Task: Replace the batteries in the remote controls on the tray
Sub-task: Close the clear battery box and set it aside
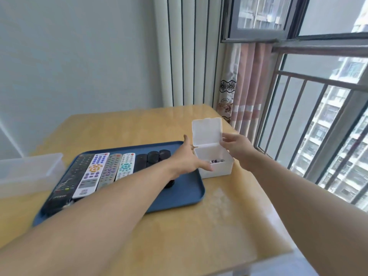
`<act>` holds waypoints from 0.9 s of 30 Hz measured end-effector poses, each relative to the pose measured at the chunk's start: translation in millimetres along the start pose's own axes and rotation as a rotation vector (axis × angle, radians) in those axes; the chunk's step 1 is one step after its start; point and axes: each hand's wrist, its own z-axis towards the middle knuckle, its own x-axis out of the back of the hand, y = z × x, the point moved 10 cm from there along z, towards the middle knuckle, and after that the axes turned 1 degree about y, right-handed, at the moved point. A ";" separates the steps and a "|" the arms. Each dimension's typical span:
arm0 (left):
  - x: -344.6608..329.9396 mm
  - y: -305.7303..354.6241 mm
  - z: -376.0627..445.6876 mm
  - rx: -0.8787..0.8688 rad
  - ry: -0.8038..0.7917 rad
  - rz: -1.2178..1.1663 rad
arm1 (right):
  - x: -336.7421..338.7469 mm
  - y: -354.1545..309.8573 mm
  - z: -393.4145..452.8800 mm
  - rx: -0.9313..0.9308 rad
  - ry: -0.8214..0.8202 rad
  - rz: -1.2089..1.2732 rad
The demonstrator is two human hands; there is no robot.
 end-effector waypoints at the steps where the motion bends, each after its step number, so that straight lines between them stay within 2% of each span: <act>1: -0.4 3.0 -0.2 -0.032 0.014 0.018 | 0.7 0.1 -1.0 0.009 -0.003 0.021; 6: 5.7 19.1 -10.5 -0.179 0.120 0.148 | 11.3 6.7 -9.4 0.005 -0.052 0.050; 9: 0.4 27.4 -18.4 -0.320 0.166 0.381 | 16.8 5.9 -14.8 0.042 -0.064 -0.025; 12: -16.0 29.7 -26.9 -0.427 0.129 0.524 | 14.8 -4.5 -20.9 0.135 -0.083 -0.183; 16: -23.1 27.0 -29.5 -0.450 0.113 0.682 | 11.0 -10.9 -30.2 0.181 -0.111 -0.387; 22: -29.6 26.3 -33.5 -0.484 0.150 0.780 | 4.9 -6.0 -39.6 0.256 -0.115 -0.625; 25: -30.0 26.6 -34.8 -0.496 0.164 0.784 | 7.9 6.6 -38.7 0.231 -0.005 -0.644; 27: -30.6 27.2 -34.3 -0.499 0.150 0.786 | 3.5 4.9 -41.6 0.245 0.001 -0.577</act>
